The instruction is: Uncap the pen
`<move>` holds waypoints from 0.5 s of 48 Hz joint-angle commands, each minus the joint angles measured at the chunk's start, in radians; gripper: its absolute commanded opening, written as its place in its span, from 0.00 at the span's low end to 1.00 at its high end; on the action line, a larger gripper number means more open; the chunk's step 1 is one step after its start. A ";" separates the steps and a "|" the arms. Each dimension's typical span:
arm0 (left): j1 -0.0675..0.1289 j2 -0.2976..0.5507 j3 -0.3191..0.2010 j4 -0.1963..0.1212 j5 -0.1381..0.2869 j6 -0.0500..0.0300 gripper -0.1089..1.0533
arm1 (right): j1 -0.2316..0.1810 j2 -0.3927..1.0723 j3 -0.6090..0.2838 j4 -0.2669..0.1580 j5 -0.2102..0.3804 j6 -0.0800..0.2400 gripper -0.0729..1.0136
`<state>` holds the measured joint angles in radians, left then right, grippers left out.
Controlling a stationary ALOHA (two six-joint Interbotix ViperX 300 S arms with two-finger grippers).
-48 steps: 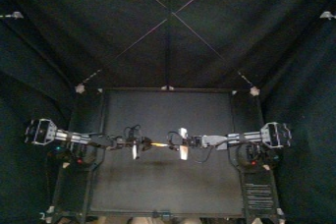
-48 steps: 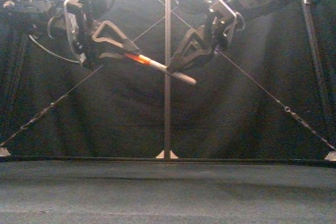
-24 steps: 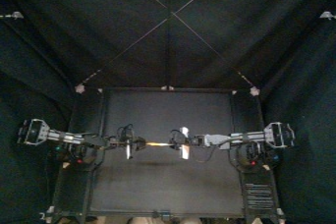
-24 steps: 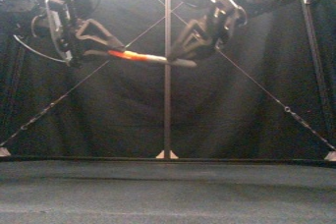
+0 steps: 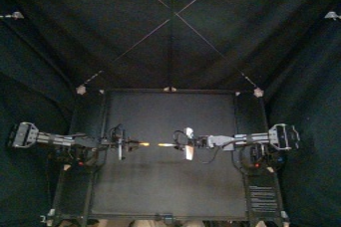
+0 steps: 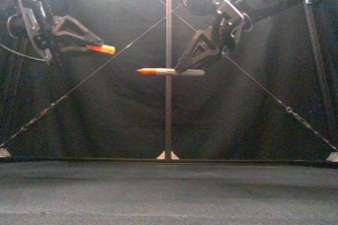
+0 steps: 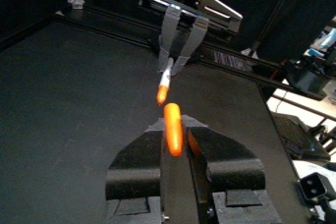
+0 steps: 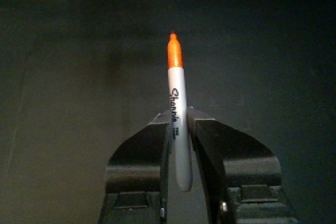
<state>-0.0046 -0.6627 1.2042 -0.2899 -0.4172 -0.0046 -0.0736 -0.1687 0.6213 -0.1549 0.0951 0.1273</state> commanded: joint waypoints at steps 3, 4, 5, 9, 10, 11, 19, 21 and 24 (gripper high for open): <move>-0.002 0.002 -0.008 -0.002 -0.002 0.0000 0.50 | -0.006 -0.046 -0.011 -0.002 -0.009 -0.002 0.58; -0.002 0.000 -0.008 -0.002 0.000 0.0000 0.50 | -0.006 -0.048 -0.011 0.000 -0.009 -0.002 0.58; -0.002 0.000 -0.006 -0.002 -0.002 0.0000 0.50 | -0.006 -0.051 -0.009 0.000 -0.009 -0.002 0.58; -0.002 0.002 -0.006 -0.002 -0.002 0.0000 0.50 | -0.006 -0.057 -0.009 -0.002 -0.009 -0.002 0.58; -0.002 0.000 -0.006 -0.002 -0.002 0.0000 0.50 | -0.006 -0.058 -0.008 -0.002 -0.009 -0.002 0.58; -0.002 0.000 -0.006 -0.002 0.000 0.0000 0.50 | -0.006 -0.058 -0.008 -0.002 -0.009 -0.002 0.58; -0.002 0.002 -0.006 -0.002 0.000 0.0000 0.50 | -0.008 -0.061 -0.006 0.000 -0.011 -0.002 0.58; -0.002 0.000 -0.005 -0.002 0.000 0.0000 0.50 | -0.006 -0.061 -0.006 -0.002 -0.012 -0.003 0.58; -0.002 0.002 -0.006 -0.002 -0.002 0.0000 0.50 | -0.006 -0.063 -0.006 -0.002 -0.014 -0.005 0.58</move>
<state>-0.0046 -0.6611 1.2118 -0.2915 -0.4126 -0.0046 -0.0767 -0.1948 0.6259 -0.1565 0.0920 0.1243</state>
